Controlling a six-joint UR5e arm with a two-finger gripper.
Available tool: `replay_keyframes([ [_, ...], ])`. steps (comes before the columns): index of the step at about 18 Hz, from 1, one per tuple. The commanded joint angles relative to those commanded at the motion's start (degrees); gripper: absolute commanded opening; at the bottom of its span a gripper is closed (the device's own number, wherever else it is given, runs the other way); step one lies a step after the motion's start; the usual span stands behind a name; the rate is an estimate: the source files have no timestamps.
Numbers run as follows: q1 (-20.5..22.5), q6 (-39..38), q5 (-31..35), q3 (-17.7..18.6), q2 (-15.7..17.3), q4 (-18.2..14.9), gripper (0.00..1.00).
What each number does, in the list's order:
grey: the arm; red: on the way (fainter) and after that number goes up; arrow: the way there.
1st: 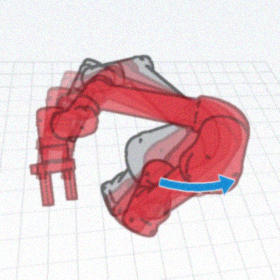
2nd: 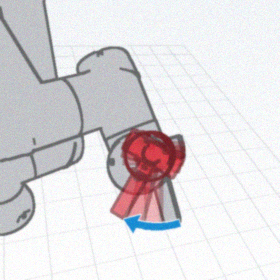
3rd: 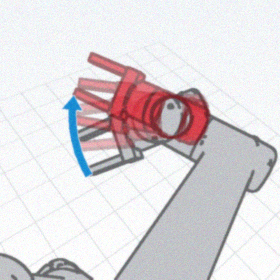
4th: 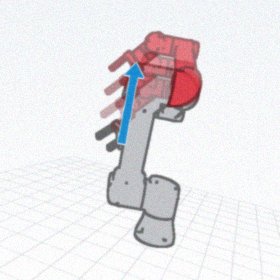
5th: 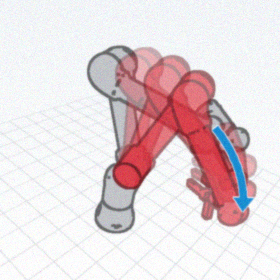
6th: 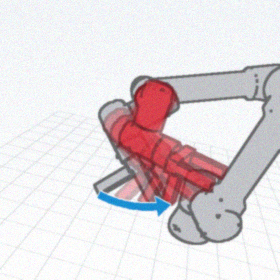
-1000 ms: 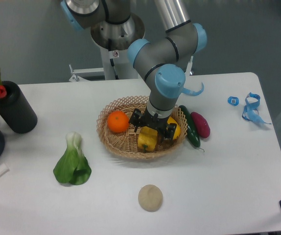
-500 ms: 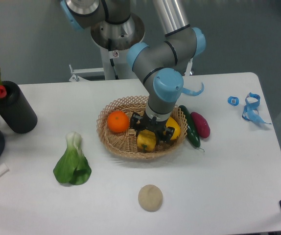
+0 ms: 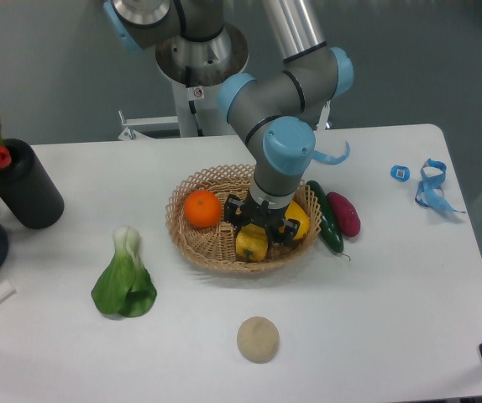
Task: Pick up the yellow pepper from the basket
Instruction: 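Lift the yellow bell pepper out of the basket and carry it aside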
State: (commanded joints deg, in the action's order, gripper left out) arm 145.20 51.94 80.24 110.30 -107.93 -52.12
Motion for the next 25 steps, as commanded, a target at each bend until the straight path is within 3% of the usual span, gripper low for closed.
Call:
replay_keyframes([
  [8,0.53,0.27,0.18,-2.54,4.74,-0.44,0.41],
  [13,2.71,0.35,0.35,-7.11,4.83,-0.44,0.42],
  [19,6.41,1.31,0.18,-13.26,1.41,-0.35,0.42],
  [24,9.14,2.37,0.35,-13.88,-1.14,0.17,0.43],
  [25,9.40,2.29,0.53,-14.50,-1.92,0.18,0.48],
])
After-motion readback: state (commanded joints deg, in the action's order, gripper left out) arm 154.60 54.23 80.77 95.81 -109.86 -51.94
